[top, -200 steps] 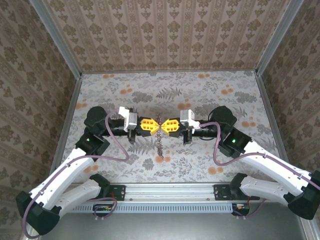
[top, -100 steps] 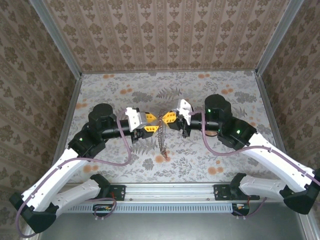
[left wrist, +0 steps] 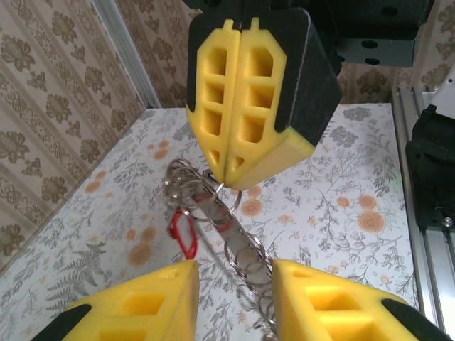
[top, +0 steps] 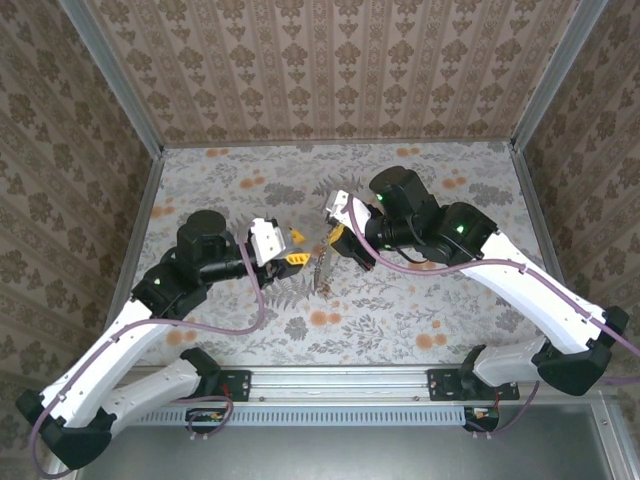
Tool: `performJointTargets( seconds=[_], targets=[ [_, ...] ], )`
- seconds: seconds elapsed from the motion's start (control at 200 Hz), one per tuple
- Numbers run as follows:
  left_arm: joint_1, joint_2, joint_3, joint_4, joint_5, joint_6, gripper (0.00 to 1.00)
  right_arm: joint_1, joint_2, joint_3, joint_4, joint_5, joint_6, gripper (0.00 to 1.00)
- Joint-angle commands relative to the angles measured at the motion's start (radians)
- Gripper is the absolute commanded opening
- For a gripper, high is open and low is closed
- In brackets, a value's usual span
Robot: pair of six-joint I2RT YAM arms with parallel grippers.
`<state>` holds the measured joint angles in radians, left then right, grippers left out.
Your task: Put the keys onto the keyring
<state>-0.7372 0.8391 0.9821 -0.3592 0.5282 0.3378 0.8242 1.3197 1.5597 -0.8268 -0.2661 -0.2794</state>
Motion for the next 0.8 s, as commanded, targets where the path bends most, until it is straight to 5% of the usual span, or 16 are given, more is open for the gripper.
performJointTargets(
  seconds=[0.0,0.795],
  targets=[
    [0.01,-0.007,-0.003,0.037,0.091,0.01,0.32,0.016,0.011,0.079,-0.099,-0.046,-0.042,0.0],
    [0.007,0.095,0.012,0.085,0.269,-0.018,0.29,0.049,0.109,0.185,-0.206,-0.116,-0.127,0.0]
  ],
)
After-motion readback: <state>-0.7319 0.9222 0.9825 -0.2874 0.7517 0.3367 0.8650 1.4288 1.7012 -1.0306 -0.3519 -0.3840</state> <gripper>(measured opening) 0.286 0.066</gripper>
